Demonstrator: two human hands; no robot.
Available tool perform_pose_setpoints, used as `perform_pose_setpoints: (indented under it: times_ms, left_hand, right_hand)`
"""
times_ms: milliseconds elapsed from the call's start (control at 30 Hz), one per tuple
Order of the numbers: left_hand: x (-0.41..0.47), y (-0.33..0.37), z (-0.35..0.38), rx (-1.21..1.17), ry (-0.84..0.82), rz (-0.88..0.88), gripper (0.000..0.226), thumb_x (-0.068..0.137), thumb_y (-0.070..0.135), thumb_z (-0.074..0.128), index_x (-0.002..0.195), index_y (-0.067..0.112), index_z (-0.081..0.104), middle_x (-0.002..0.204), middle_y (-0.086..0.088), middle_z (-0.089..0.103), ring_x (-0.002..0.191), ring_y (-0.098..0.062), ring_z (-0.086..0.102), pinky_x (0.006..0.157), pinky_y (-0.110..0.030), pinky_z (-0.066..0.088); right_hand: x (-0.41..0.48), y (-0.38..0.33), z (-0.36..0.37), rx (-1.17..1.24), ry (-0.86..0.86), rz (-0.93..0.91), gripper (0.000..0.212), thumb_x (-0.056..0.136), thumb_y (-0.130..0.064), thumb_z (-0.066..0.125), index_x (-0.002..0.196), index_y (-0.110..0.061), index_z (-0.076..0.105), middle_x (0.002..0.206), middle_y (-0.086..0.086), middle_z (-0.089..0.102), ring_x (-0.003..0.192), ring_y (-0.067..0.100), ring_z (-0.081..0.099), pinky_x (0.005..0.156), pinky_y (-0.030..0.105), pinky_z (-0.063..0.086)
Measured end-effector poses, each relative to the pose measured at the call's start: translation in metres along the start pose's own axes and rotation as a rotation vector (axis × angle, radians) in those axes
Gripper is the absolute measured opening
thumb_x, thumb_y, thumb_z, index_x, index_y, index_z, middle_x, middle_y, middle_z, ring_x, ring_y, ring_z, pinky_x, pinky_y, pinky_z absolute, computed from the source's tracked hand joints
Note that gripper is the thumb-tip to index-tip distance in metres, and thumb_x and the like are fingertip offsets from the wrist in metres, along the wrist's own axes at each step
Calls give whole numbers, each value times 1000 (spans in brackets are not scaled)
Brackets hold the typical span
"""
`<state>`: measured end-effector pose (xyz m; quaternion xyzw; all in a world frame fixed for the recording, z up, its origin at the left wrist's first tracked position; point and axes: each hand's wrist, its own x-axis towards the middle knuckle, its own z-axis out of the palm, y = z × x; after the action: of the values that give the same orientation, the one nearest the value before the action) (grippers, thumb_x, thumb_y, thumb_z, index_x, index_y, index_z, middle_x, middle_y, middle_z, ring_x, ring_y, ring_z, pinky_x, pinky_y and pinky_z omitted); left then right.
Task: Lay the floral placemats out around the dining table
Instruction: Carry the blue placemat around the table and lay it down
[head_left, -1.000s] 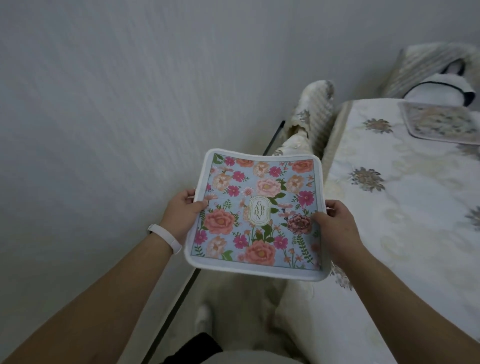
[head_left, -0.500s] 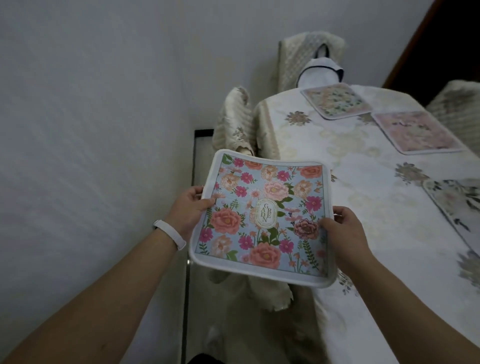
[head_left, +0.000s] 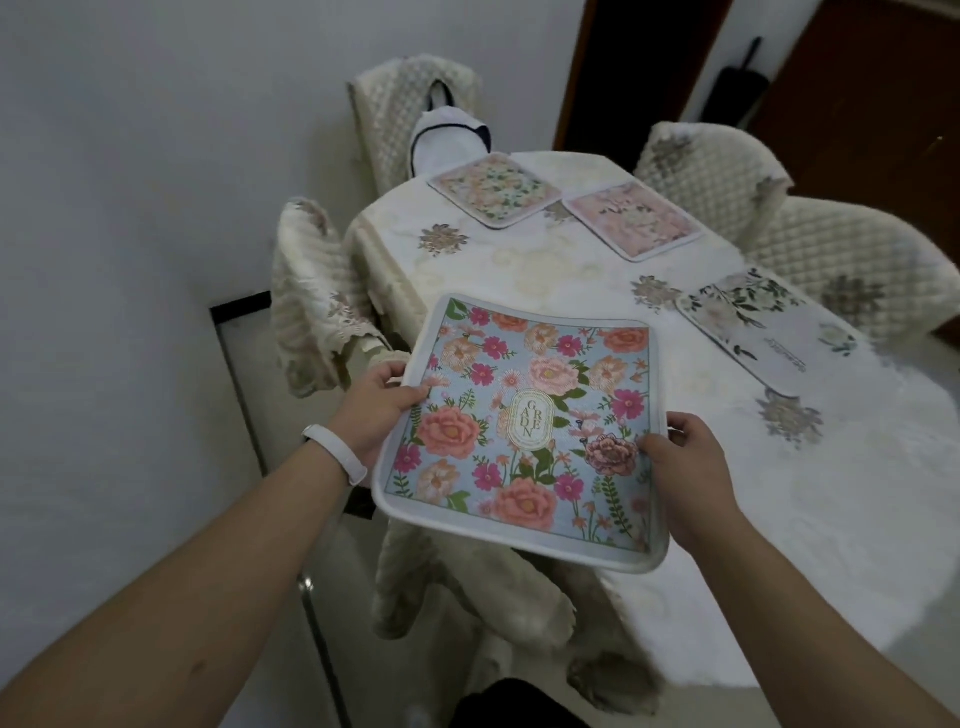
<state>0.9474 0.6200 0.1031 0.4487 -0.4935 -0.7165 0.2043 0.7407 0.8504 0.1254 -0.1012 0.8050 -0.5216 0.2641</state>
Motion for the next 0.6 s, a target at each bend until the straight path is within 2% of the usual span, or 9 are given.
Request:
perform_pose_setpoints:
  times_ms: [233, 467, 533, 600]
  left_hand:
    - [45, 15, 24, 121, -63, 5, 18, 89, 4, 64, 106, 7, 58, 97, -17, 71, 77, -32, 70, 69, -46, 59]
    - [94, 32, 59, 242, -130, -32, 19, 89, 7, 66, 107, 9, 59, 100, -21, 72, 90, -43, 69, 81, -59, 55]
    - [104, 35, 71, 290, -147, -19, 20, 89, 8, 66, 108, 10, 59, 99, -20, 72, 90, -44, 69, 81, -58, 55]
    - [113, 39, 83, 320, -152, -19, 20, 89, 8, 66, 108, 9, 58, 94, -18, 73, 82, -40, 70, 75, -54, 57]
  right_hand:
    - [27, 17, 2, 107, 81, 62, 19, 94, -10, 55, 113, -14, 54, 95, 2, 68, 79, 21, 70, 59, 32, 52]
    - [65, 31, -4, 167, 118, 137, 20, 92, -11, 57, 112, -15, 55, 98, 3, 68, 83, 22, 70, 70, 40, 57]
    - [75, 32, -9, 171, 135, 154, 20, 92, -12, 58, 112, -16, 55, 100, 3, 68, 84, 22, 70, 72, 41, 58]
    - [83, 32, -13, 179, 153, 161, 19, 91, -12, 58, 110, -17, 55, 100, 3, 68, 85, 23, 70, 73, 43, 59]
